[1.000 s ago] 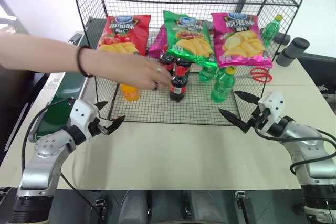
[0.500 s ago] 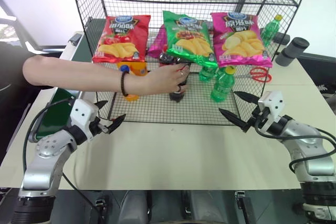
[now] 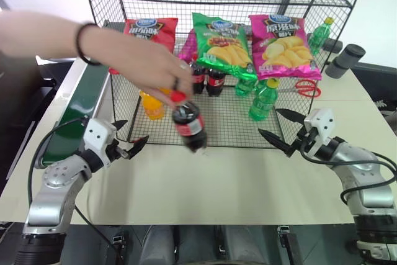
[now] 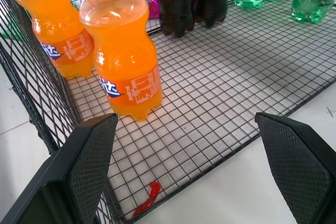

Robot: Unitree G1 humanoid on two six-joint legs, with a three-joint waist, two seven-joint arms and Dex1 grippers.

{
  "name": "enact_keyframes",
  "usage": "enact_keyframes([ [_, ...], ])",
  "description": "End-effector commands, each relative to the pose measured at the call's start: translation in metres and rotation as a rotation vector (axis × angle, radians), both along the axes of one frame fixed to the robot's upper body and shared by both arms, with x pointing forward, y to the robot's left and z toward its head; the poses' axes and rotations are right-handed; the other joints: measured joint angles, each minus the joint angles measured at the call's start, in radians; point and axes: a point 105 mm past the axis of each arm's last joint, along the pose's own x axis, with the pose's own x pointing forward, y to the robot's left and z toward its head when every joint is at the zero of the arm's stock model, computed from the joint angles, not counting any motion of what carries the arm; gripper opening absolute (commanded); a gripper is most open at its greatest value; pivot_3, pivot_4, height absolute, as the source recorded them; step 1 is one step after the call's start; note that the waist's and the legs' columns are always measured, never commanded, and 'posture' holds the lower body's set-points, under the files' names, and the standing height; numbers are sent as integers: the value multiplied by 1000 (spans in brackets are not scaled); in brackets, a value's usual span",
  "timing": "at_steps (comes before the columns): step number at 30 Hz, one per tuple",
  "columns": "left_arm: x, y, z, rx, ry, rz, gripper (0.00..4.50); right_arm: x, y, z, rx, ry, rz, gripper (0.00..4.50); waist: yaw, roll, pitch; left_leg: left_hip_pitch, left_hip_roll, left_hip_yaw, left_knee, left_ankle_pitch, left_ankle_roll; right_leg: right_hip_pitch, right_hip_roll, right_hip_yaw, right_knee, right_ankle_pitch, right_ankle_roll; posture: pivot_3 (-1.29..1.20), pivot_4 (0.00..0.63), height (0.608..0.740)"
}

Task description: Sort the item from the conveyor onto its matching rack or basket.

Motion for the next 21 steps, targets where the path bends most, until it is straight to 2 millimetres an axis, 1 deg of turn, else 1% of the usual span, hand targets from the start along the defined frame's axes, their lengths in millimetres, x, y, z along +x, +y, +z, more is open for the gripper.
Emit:
enact_keyframes([
  [1,-3,0,13,8,-52,-11,4500,2,4,13,7,-58,10,4440,0,0,0,0,0,0,0,0,0,0,0,0,0,0,0,0,150,740],
  [11,-7,4,14,-11,-53,20,4500,4,10,14,13,-57,27,4440,0,0,0,0,0,0,0,0,0,0,0,0,0,0,0,0,150,740],
  [15,-7,8,22,-58,-78,53,4500,7,13,14,16,-56,35,4440,-1,0,0,0,0,0,0,0,0,0,0,0,0,0,0,0,150,740],
  [19,-6,19,43,-157,-126,112,4500,9,14,14,17,-56,44,4440,-1,0,0,0,0,0,0,0,0,0,0,0,0,0,0,0,150,740],
  [21,-6,25,47,-177,-135,136,4500,10,15,14,18,-57,47,4440,-1,0,0,0,0,0,0,0,0,0,0,0,1,0,0,0,150,740],
])
